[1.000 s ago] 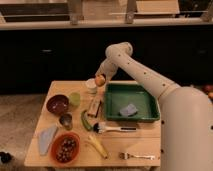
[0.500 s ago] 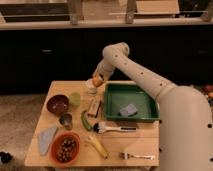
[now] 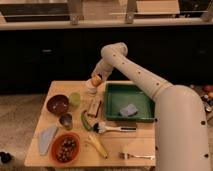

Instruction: Place apple in paper cup

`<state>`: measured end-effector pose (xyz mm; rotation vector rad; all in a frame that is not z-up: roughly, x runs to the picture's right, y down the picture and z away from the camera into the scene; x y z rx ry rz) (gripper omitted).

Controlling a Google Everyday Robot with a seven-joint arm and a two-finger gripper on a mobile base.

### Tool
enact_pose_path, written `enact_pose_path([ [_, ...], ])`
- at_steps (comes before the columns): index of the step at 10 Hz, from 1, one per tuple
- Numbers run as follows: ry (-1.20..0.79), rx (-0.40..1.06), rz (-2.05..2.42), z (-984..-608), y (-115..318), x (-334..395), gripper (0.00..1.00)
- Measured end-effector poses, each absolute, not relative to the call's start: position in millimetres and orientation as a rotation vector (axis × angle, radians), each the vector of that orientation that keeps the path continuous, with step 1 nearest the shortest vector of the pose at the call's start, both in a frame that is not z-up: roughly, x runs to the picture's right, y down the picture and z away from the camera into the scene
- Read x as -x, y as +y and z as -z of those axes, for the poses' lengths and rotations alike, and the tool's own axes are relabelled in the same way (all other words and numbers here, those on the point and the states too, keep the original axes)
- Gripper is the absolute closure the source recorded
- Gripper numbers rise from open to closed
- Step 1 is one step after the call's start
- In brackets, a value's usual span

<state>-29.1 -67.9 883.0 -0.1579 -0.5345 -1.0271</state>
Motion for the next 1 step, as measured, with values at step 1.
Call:
enact_pose_path([
  [1, -0.539, 0.156, 1.033, -885.2, -68.0, 32.1, 0.96],
])
